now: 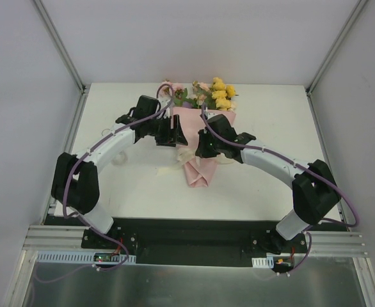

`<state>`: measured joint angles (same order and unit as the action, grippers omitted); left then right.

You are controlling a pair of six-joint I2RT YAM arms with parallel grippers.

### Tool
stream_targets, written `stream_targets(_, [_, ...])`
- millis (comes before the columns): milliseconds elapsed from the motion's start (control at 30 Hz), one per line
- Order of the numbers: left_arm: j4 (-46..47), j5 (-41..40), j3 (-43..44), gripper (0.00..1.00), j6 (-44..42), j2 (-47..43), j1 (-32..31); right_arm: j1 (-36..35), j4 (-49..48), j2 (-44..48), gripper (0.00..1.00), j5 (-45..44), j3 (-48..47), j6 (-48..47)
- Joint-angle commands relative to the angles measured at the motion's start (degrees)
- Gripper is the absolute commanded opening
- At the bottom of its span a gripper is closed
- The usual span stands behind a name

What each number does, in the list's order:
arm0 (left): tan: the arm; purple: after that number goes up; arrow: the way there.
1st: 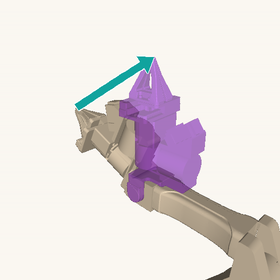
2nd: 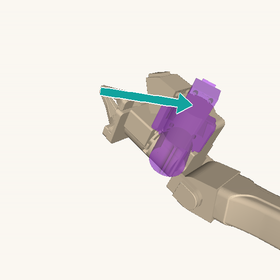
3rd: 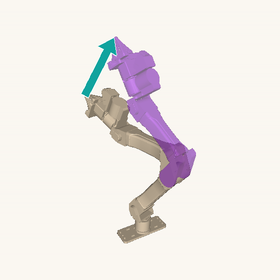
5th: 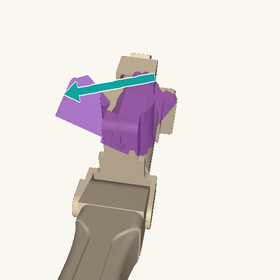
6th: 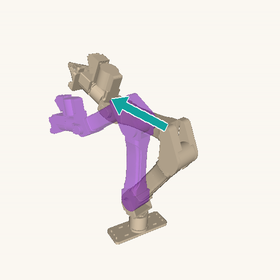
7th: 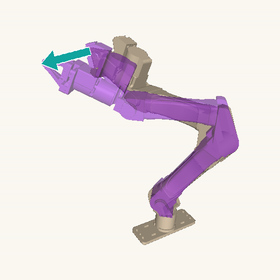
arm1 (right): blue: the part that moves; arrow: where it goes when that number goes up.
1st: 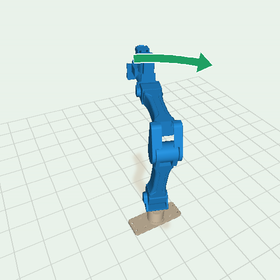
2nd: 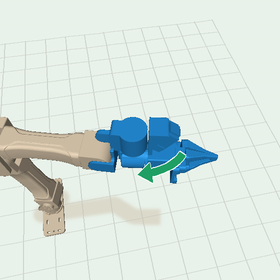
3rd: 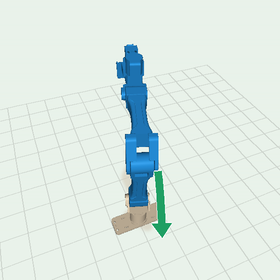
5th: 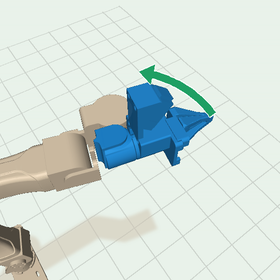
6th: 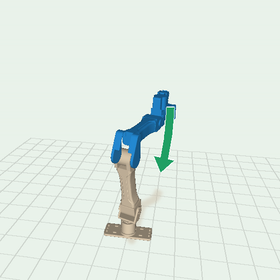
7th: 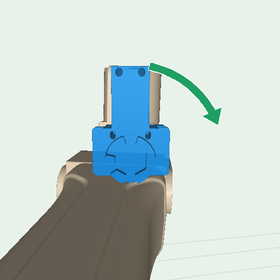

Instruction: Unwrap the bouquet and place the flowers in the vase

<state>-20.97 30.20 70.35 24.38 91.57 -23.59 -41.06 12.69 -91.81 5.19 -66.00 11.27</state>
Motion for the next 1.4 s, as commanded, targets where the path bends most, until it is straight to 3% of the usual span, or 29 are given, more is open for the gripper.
stream_targets(0, [10.68, 5.31, 3.04, 0.56, 8.39, 5.36, -0.14, 0.1, -0.91, 0.84, 0.01, 2.28, -2.29, -0.64])
stream_targets(67, [12.18, 5.49, 3.22, 0.39, 9.97, 8.79, -0.57, 0.1, -1.44, 1.11, 0.01, 2.37, -2.38, -0.2])
stream_targets(167, [14.89, 5.14, 1.38, 0.26, 10.77, 11.17, -1.28, 0.19, -1.52, 1.19, 0.01, 2.28, -3.17, 0.07])
stream_targets(367, [18.77, 4.43, -1.97, 0.11, 11.13, 13.8, -1.28, 0.19, -1.44, 0.67, 0.01, 2.02, -5.19, 0.86])
stream_targets(400, [19.04, 3.82, -2.05, 0.03, 11.13, 14.68, -1.28, 0.28, -1.44, 0.58, 0.01, 2.28, -5.46, 1.04])
stream_targets(900, [20.36, -1.63, -2.06, 0.0, 10.34, 21.71, -1.28, 1.33, -1.26, 2.07, 0.01, 5.0, -10.38, 3.15])
stream_targets(1367, [19.74, -3.56, -2.23, 0.0, 10.34, 25.15, -1.28, 6.34, 0.94, 10.68, 0.01, 8.34, -23.2, 5.43])
